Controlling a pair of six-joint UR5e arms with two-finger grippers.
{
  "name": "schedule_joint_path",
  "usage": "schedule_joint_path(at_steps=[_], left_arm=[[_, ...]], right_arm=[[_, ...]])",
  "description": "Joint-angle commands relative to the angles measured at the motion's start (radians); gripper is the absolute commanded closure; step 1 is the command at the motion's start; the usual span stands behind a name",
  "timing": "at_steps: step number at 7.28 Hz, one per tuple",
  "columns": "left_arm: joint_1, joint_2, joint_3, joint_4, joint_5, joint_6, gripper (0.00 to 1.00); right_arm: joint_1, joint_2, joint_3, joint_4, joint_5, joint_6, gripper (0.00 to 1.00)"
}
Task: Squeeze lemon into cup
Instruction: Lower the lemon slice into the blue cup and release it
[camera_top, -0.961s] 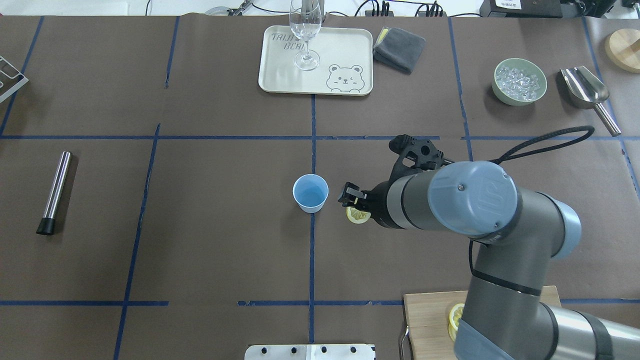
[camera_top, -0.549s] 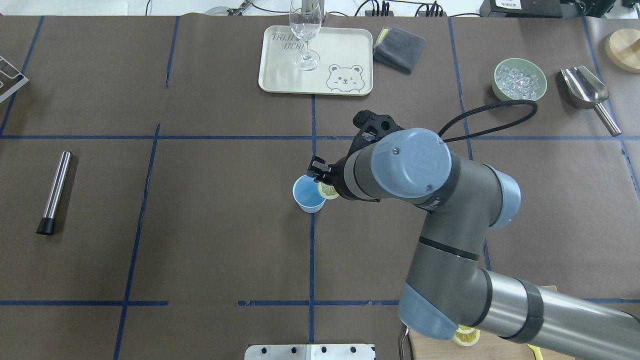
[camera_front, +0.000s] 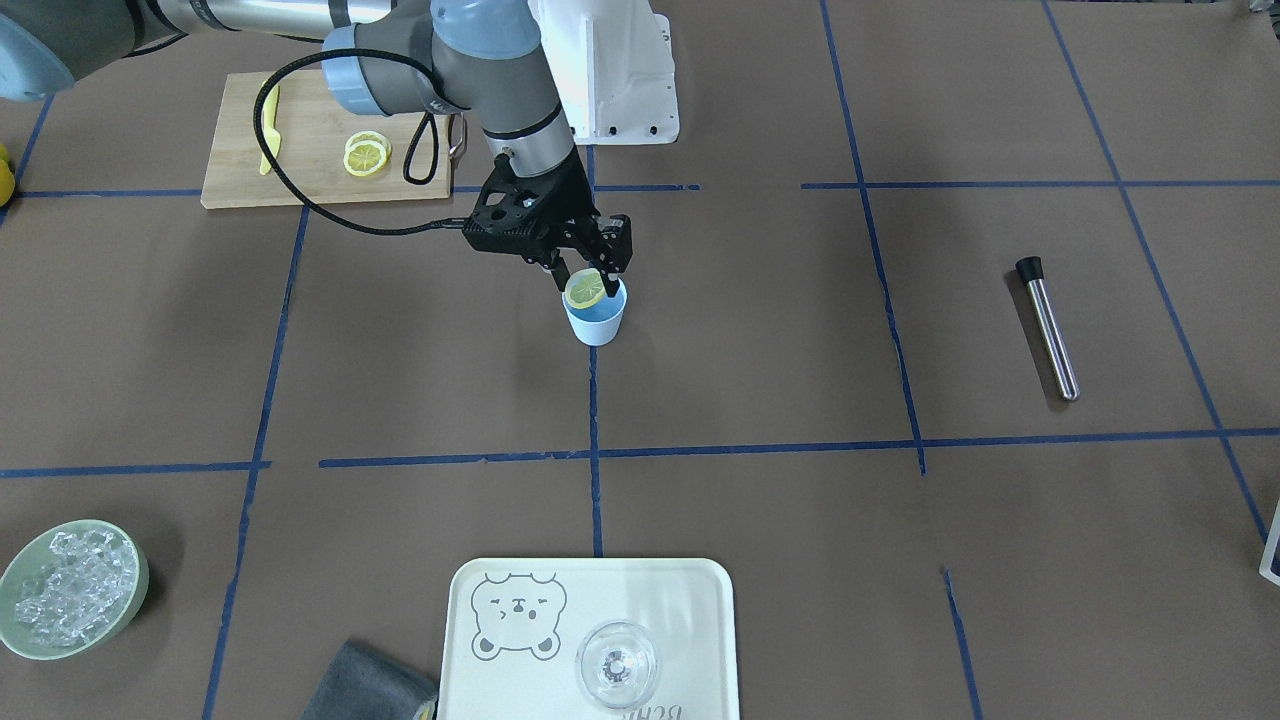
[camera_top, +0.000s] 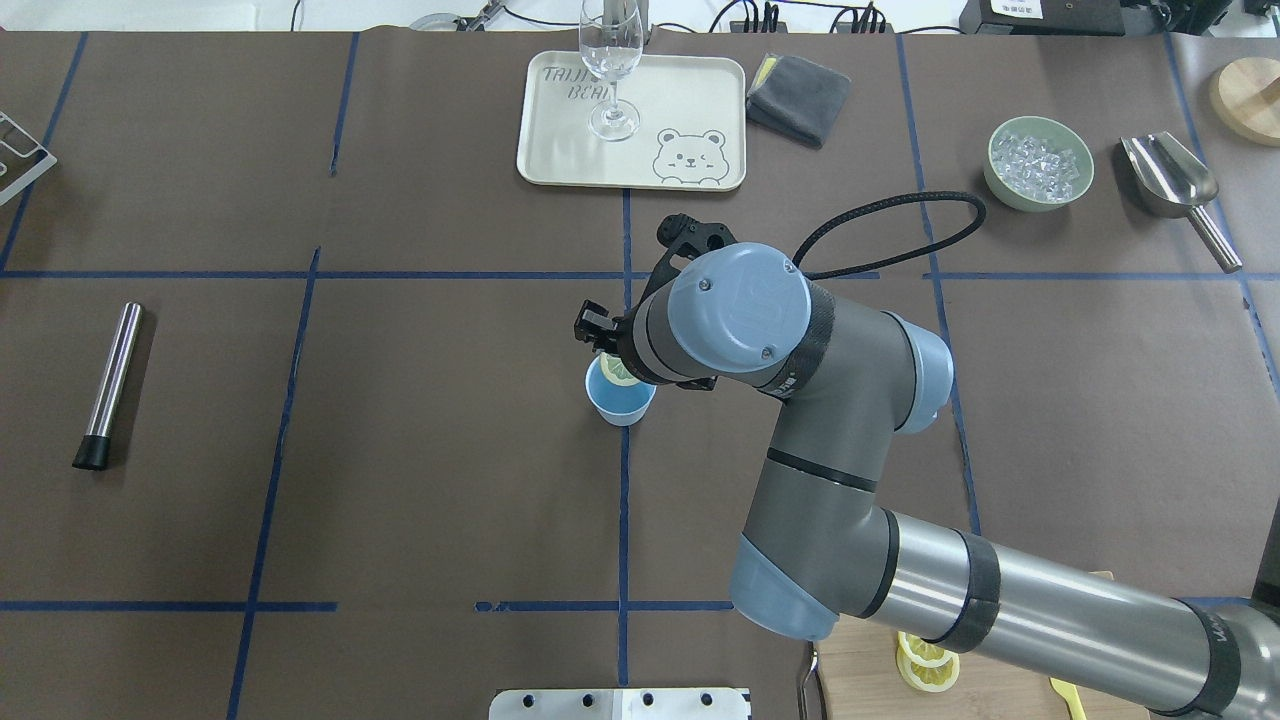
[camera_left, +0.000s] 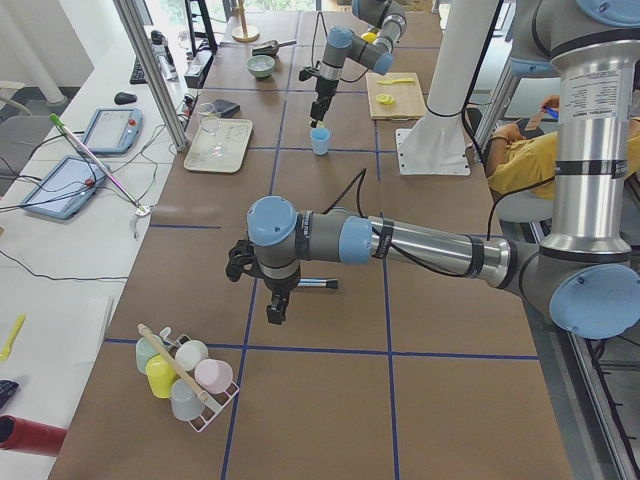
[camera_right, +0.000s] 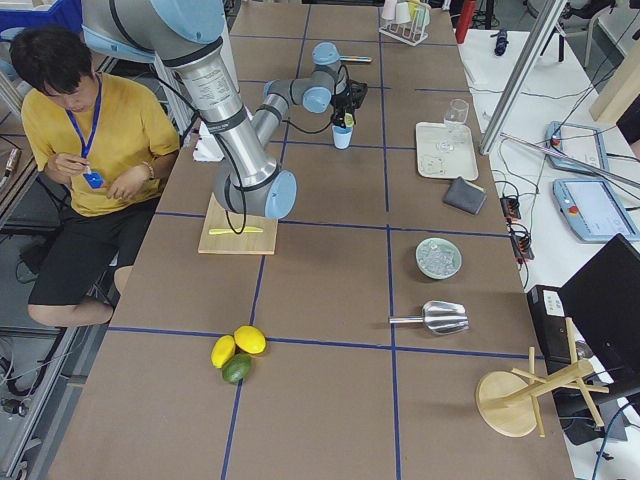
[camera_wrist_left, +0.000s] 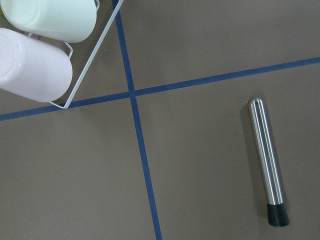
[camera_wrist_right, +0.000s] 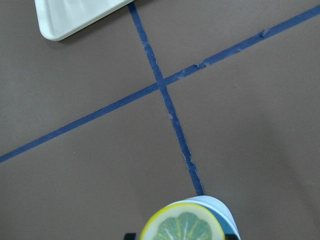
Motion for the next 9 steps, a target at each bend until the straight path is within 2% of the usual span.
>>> schedule_joint_path(at_steps=[1, 3, 5, 7, 8, 9], left_arm=[[0.000, 0.000, -0.001, 0.000, 0.000, 0.000, 0.00], [0.000, 0.002, -0.002, 0.000, 0.000, 0.000, 0.00], [0.000, 0.000, -0.001, 0.000, 0.000, 0.000, 0.00], [0.006, -0.020, 0.011, -0.027, -0.005, -0.009, 0.00], [0.020, -0.040, 0.066, -0.140, -0.002, -0.017, 0.00], [0.038, -0.053, 0.202, -0.291, -0.003, -0.028, 0.00]], right_arm=[[-0.011, -0.002, -0.011, 0.006, 0.000, 0.002, 0.34], [-0.017, -0.002, -0.008, 0.006, 0.000, 0.002, 0.25], [-0.022, -0.003, -0.008, 0.006, 0.000, 0.002, 0.20], [-0.007, -0.012, 0.021, 0.004, 0.038, -0.003, 0.07], [0.028, -0.058, 0.068, -0.003, 0.093, -0.010, 0.01], [0.063, -0.134, 0.138, -0.002, 0.144, -0.018, 0.00]])
